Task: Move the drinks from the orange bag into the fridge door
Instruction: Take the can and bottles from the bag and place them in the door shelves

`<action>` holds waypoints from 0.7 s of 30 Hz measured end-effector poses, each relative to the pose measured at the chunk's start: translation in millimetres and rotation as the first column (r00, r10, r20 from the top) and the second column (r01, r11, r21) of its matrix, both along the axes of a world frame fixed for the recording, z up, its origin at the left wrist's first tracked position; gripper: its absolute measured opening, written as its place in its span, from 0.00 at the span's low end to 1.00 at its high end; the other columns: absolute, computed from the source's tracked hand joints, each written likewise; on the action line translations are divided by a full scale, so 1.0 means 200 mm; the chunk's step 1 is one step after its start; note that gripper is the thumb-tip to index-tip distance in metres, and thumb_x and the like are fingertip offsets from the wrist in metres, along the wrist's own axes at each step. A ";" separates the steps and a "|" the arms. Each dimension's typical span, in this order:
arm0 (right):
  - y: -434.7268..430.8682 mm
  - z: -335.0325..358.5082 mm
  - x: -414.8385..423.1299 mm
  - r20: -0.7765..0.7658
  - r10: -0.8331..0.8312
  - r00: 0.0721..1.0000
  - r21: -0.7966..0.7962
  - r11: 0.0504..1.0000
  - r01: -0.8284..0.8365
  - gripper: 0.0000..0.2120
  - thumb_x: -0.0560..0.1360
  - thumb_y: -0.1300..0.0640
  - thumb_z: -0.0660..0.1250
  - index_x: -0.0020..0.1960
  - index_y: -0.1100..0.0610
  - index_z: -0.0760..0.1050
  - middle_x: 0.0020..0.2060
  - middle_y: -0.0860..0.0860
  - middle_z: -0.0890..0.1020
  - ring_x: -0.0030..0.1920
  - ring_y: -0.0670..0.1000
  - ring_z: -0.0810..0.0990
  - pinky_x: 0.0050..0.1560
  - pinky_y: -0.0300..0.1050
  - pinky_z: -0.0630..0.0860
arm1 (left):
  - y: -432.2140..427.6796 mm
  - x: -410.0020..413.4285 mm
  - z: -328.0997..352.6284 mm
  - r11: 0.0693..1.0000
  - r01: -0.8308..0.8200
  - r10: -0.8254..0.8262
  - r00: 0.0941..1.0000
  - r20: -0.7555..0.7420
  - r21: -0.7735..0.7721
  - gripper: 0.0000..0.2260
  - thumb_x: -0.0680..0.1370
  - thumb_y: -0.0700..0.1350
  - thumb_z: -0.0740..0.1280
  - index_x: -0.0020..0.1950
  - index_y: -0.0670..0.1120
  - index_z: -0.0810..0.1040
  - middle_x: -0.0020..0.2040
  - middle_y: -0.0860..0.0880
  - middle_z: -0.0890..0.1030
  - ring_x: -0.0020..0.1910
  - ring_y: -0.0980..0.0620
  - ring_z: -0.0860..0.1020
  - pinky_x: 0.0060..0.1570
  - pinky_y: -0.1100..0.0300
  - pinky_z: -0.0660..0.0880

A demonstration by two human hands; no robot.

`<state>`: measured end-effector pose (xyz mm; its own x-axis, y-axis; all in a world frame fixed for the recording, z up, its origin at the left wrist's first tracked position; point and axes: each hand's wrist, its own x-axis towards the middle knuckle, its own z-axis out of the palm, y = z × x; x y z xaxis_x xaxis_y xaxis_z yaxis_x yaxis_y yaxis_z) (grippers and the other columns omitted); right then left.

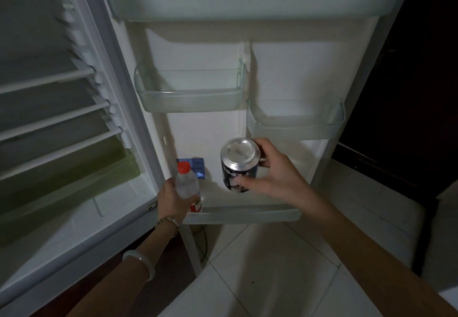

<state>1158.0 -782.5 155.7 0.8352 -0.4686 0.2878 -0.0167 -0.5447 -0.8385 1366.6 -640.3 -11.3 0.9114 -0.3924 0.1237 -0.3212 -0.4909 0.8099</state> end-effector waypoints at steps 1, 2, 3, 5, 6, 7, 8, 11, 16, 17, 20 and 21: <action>0.00 0.05 -0.01 0.022 0.019 1.000 -0.001 1.000 -0.019 0.29 0.61 0.54 0.79 0.58 0.47 0.69 0.51 0.39 0.78 0.53 0.41 0.78 0.55 0.36 0.74 | 0.00 -0.02 0.04 0.999 -0.008 0.008 1.000 0.010 -0.034 0.34 0.60 0.52 0.79 0.60 0.43 0.70 0.55 0.43 0.77 0.53 0.43 0.76 0.51 0.43 0.76; -0.01 0.10 -0.01 0.043 0.034 0.998 -0.003 0.999 -0.034 0.29 0.62 0.54 0.79 0.58 0.48 0.69 0.52 0.40 0.78 0.53 0.41 0.78 0.55 0.37 0.74 | -0.01 -0.04 0.09 0.998 -0.014 0.016 0.999 0.032 -0.060 0.35 0.60 0.51 0.79 0.61 0.42 0.68 0.56 0.42 0.76 0.55 0.42 0.75 0.54 0.43 0.75; -0.02 0.15 -0.01 0.061 0.047 0.997 -0.007 0.999 -0.046 0.29 0.62 0.54 0.79 0.59 0.49 0.69 0.52 0.40 0.78 0.53 0.42 0.78 0.55 0.38 0.74 | -0.02 -0.06 0.14 0.997 -0.020 0.027 0.996 0.085 -0.080 0.37 0.60 0.50 0.79 0.63 0.41 0.67 0.57 0.41 0.75 0.56 0.42 0.74 0.56 0.43 0.73; -0.03 0.24 -0.02 0.095 0.054 0.994 -0.012 0.999 -0.053 0.30 0.61 0.53 0.79 0.60 0.50 0.69 0.53 0.43 0.78 0.54 0.44 0.78 0.55 0.41 0.75 | -0.04 -0.10 0.26 0.997 -0.031 0.047 0.972 0.232 -0.070 0.39 0.61 0.49 0.80 0.65 0.38 0.67 0.59 0.38 0.73 0.58 0.40 0.72 0.58 0.45 0.71; -0.05 0.28 -0.02 0.112 0.053 0.992 -0.010 0.999 -0.052 0.30 0.61 0.52 0.78 0.59 0.50 0.69 0.53 0.44 0.78 0.54 0.45 0.78 0.56 0.44 0.75 | -0.05 -0.10 0.32 0.998 -0.025 0.042 0.955 0.294 -0.060 0.39 0.61 0.50 0.80 0.66 0.37 0.67 0.59 0.37 0.73 0.59 0.39 0.71 0.59 0.47 0.70; -0.06 0.31 -0.02 0.126 0.053 0.991 -0.011 0.999 -0.052 0.30 0.60 0.51 0.78 0.58 0.49 0.70 0.53 0.45 0.78 0.54 0.46 0.79 0.56 0.45 0.76 | -0.05 -0.11 0.38 0.999 -0.007 0.025 0.940 0.340 -0.054 0.39 0.61 0.50 0.79 0.66 0.36 0.67 0.60 0.37 0.73 0.59 0.39 0.71 0.60 0.48 0.69; -0.07 0.35 -0.02 0.137 0.051 0.989 -0.012 0.999 -0.050 0.29 0.59 0.50 0.78 0.57 0.47 0.70 0.53 0.44 0.79 0.54 0.46 0.79 0.56 0.46 0.76 | -0.06 -0.12 0.43 0.999 0.018 0.002 0.929 0.371 -0.050 0.38 0.62 0.49 0.79 0.66 0.37 0.67 0.60 0.37 0.72 0.60 0.39 0.70 0.60 0.49 0.68; -0.11 0.47 -0.04 0.197 0.011 0.980 -0.023 1.000 -0.006 0.28 0.57 0.48 0.78 0.53 0.44 0.70 0.51 0.46 0.79 0.52 0.47 0.80 0.53 0.45 0.77 | -0.09 -0.13 0.55 0.994 0.104 -0.085 0.895 0.438 -0.020 0.34 0.64 0.50 0.78 0.63 0.38 0.69 0.60 0.38 0.73 0.59 0.39 0.71 0.59 0.48 0.68; -0.30 0.64 -0.05 0.272 -0.155 0.950 -0.001 0.987 0.161 0.24 0.63 0.57 0.78 0.55 0.54 0.71 0.51 0.49 0.79 0.50 0.48 0.79 0.53 0.46 0.76 | -0.11 -0.17 0.60 0.962 0.259 -0.269 0.849 0.454 0.086 0.29 0.66 0.50 0.76 0.60 0.38 0.72 0.58 0.39 0.74 0.59 0.41 0.72 0.58 0.53 0.68; -0.33 0.65 -0.05 0.248 -0.179 0.952 -0.008 0.982 0.187 0.25 0.63 0.56 0.78 0.56 0.54 0.71 0.51 0.50 0.79 0.51 0.49 0.79 0.54 0.46 0.75 | -0.12 -0.18 0.60 0.954 0.278 -0.297 0.840 0.454 0.110 0.29 0.66 0.50 0.76 0.61 0.39 0.71 0.59 0.40 0.73 0.59 0.41 0.71 0.59 0.53 0.67; -0.41 0.63 -0.01 0.142 -0.229 0.963 -0.023 0.972 0.234 0.26 0.64 0.55 0.77 0.58 0.56 0.71 0.53 0.52 0.79 0.52 0.51 0.78 0.55 0.48 0.75 | -0.13 -0.21 0.62 0.948 0.287 -0.317 0.822 0.473 0.137 0.28 0.67 0.53 0.74 0.62 0.40 0.71 0.61 0.42 0.73 0.60 0.43 0.70 0.61 0.55 0.65; -0.43 0.61 0.01 0.106 -0.225 0.969 -0.025 0.973 0.229 0.26 0.63 0.55 0.77 0.57 0.56 0.71 0.53 0.53 0.80 0.52 0.52 0.79 0.56 0.50 0.75 | -0.13 -0.22 0.62 0.948 0.287 -0.317 0.822 0.473 0.136 0.28 0.68 0.53 0.74 0.62 0.40 0.71 0.61 0.42 0.72 0.61 0.43 0.70 0.61 0.56 0.65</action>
